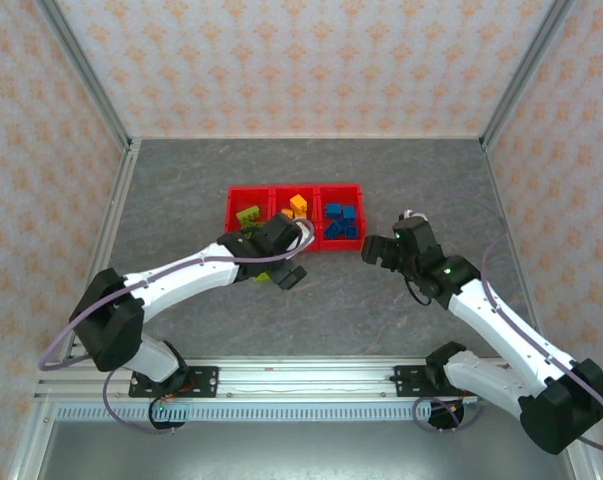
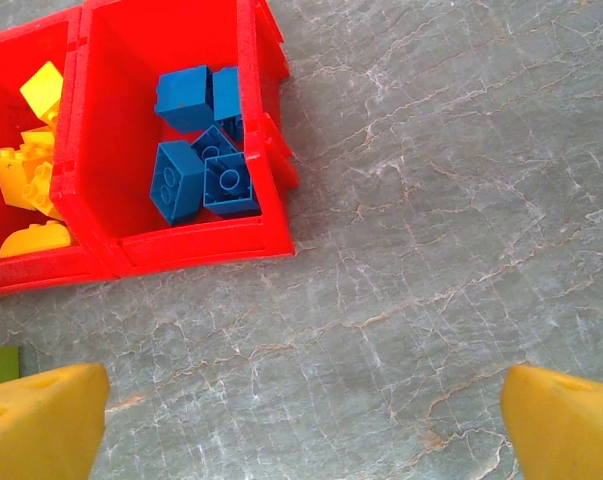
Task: Sort the legos into containers by color
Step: Pick up the lego from the center of the table.
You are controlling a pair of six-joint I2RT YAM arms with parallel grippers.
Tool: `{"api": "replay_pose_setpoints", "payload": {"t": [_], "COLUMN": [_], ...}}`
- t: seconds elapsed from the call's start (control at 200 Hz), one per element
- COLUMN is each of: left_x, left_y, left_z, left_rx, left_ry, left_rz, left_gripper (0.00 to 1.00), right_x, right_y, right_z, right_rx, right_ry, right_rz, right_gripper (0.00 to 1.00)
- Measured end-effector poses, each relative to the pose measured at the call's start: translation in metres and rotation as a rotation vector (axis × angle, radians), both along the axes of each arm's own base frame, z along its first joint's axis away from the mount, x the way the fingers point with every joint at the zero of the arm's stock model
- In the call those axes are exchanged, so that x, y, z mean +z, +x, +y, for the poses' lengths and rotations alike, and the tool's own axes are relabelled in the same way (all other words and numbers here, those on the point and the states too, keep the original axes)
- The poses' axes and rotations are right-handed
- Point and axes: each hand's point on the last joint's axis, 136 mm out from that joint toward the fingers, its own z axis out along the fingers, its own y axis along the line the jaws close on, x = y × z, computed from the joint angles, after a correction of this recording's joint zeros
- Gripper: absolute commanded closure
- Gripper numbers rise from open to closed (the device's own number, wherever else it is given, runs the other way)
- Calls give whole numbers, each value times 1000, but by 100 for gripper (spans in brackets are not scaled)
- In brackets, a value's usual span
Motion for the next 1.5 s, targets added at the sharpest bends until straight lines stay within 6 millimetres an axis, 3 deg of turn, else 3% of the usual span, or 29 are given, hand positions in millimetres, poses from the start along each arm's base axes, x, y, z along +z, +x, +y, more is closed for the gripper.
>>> {"api": "replay_pose_setpoints", "payload": {"t": [0.16, 0.335, 0.711, 0.856, 0.991, 1.326, 1.427, 1.502], "left_x": [-31, -44, -82, -88, -92, -82, -58, -20], "left_y": [-12, -4, -8, -11, -19, -21, -11, 5], "left_z": [24, 45, 54, 51, 46, 47, 46, 42], "left_rx": [-58, -57, -109, -125, -142, -95, -45, 2], "left_ry": [163, 259, 364, 355, 328, 269, 199, 92], "left_rz": [85, 101, 217, 295, 370, 358, 262, 111], "left_gripper": [6, 9, 19, 33, 55, 74, 67, 64], "right_x": [5, 4, -1, -1, -1, -1, -1, -1], "right_y": [-3, -2, -1, -1, -1, 0, 0, 1], "right_z": [-2, -2, -2, -2, -2, -4, -5, -6], "right_rx": [0, -3, -3, -3, -3, -14, -16, -18], "right_ry": [14, 12, -3, -3, -4, -13, -15, -17], "right_rz": [-27, -28, -11, -11, -12, -17, -18, -19], "right_gripper": [0, 0, 0, 0, 0, 0, 0, 0]}}
